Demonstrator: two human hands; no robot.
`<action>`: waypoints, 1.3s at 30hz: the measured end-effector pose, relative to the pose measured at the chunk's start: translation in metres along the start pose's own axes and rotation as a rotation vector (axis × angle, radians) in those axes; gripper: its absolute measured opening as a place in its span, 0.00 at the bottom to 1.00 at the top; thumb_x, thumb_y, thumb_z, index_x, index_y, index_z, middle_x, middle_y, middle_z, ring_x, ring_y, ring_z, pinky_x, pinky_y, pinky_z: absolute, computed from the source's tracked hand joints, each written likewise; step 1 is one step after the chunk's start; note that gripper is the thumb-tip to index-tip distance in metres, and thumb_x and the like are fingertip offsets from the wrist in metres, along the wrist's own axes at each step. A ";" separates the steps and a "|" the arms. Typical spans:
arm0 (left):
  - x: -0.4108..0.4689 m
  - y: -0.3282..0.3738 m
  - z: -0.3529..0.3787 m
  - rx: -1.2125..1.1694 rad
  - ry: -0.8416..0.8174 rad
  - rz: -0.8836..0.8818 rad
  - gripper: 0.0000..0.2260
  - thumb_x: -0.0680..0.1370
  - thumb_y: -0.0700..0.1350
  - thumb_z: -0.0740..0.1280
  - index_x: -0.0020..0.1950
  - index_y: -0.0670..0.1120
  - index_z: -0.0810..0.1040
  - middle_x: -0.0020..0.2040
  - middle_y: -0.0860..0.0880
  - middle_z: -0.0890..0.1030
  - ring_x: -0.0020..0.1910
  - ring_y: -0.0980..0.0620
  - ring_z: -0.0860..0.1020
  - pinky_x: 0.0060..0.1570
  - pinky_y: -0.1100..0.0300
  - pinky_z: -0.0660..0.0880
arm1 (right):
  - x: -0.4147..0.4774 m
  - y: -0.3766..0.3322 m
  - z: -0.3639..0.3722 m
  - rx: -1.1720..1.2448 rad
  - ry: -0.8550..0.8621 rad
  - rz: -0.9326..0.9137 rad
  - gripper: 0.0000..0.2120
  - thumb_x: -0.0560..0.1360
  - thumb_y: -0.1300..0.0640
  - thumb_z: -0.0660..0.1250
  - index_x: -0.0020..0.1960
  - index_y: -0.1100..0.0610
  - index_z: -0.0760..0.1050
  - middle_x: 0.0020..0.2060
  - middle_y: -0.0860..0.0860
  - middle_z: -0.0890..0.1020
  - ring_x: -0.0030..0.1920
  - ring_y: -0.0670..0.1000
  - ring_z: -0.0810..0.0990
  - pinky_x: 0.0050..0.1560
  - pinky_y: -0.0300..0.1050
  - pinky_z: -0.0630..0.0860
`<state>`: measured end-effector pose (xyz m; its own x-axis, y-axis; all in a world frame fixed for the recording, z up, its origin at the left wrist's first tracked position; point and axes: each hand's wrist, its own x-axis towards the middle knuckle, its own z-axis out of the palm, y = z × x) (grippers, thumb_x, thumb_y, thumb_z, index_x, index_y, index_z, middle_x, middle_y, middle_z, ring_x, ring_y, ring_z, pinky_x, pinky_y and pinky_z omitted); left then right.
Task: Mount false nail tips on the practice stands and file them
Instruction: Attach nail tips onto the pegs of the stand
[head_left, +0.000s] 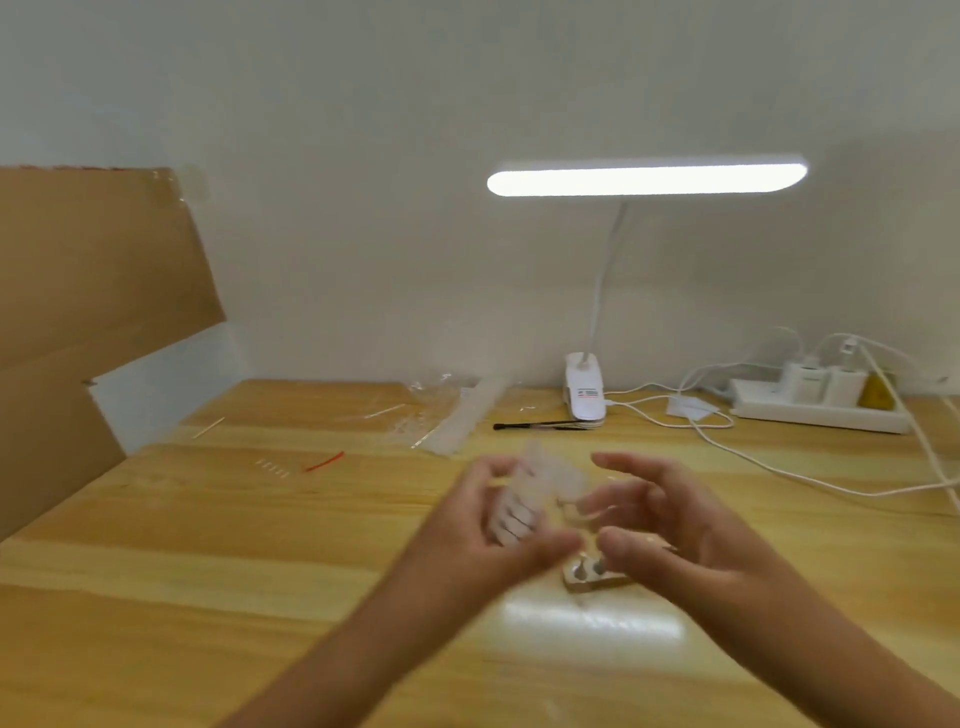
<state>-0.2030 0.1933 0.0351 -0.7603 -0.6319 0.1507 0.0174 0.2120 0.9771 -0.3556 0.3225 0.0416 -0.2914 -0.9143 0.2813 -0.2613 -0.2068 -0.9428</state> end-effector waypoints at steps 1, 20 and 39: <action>-0.001 -0.007 0.015 -0.014 -0.052 0.013 0.27 0.65 0.57 0.80 0.59 0.59 0.73 0.47 0.57 0.85 0.43 0.59 0.84 0.41 0.66 0.78 | -0.001 0.000 0.003 0.091 0.050 0.013 0.26 0.66 0.54 0.76 0.62 0.49 0.74 0.47 0.56 0.83 0.49 0.53 0.84 0.44 0.41 0.81; -0.022 -0.035 0.034 -0.146 -0.072 0.066 0.20 0.64 0.61 0.75 0.55 0.64 0.80 0.55 0.54 0.83 0.55 0.56 0.82 0.50 0.65 0.77 | -0.020 0.016 0.007 0.323 0.186 -0.013 0.10 0.64 0.62 0.72 0.44 0.61 0.77 0.42 0.57 0.84 0.42 0.52 0.85 0.38 0.39 0.80; -0.024 -0.019 0.017 0.915 0.122 0.660 0.10 0.76 0.51 0.67 0.57 0.54 0.76 0.49 0.58 0.80 0.46 0.60 0.78 0.35 0.61 0.78 | -0.021 0.023 -0.004 -0.744 0.175 -0.413 0.08 0.73 0.47 0.67 0.50 0.45 0.80 0.57 0.40 0.73 0.58 0.50 0.73 0.56 0.34 0.68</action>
<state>-0.1963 0.2175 0.0103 -0.7089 -0.2529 0.6584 -0.1279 0.9641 0.2326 -0.3591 0.3380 0.0148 -0.1617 -0.7366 0.6567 -0.8935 -0.1732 -0.4143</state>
